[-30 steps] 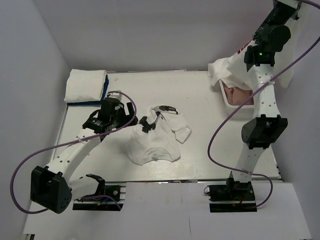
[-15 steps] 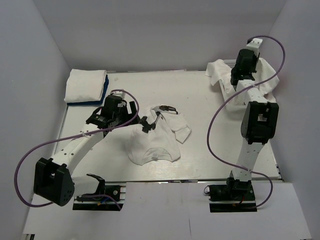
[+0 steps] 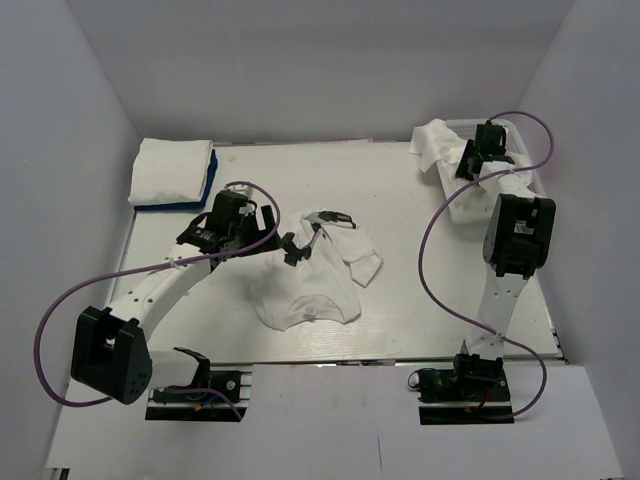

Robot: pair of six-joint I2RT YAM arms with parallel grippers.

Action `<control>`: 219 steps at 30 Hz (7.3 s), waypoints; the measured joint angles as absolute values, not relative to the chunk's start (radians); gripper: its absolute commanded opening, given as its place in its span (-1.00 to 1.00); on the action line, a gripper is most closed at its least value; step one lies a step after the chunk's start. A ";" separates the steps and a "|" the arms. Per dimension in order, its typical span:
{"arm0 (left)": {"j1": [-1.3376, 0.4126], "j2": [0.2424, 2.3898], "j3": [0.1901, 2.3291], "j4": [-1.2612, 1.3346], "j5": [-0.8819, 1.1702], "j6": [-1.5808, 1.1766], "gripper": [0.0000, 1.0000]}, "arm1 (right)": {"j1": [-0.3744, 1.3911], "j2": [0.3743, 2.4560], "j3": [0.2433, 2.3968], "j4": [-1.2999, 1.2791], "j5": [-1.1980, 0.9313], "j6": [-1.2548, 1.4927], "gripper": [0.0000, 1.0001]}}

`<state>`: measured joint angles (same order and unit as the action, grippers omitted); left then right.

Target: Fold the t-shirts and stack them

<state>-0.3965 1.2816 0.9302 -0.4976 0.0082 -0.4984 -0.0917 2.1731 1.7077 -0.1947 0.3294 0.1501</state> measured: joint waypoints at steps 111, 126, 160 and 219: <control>-0.400 1.505 1.094 -0.493 0.147 -0.524 0.87 | -0.130 1.892 1.833 0.056 0.402 0.028 -1.00; -0.400 1.479 1.053 -0.470 0.173 -0.520 0.87 | -0.128 2.311 1.924 -0.119 0.224 0.070 -1.00; -0.402 1.316 1.053 -0.520 0.059 -0.482 1.00 | -0.201 1.959 1.702 -0.540 0.337 0.273 0.81; -0.414 1.171 0.567 -0.586 0.186 -0.710 0.86 | 0.511 1.603 1.065 -0.549 -0.120 0.307 0.81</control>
<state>-0.4141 1.1713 0.5671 -0.5858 0.1856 -0.7101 0.5114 1.6028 1.0649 -0.5488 -0.1200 0.3069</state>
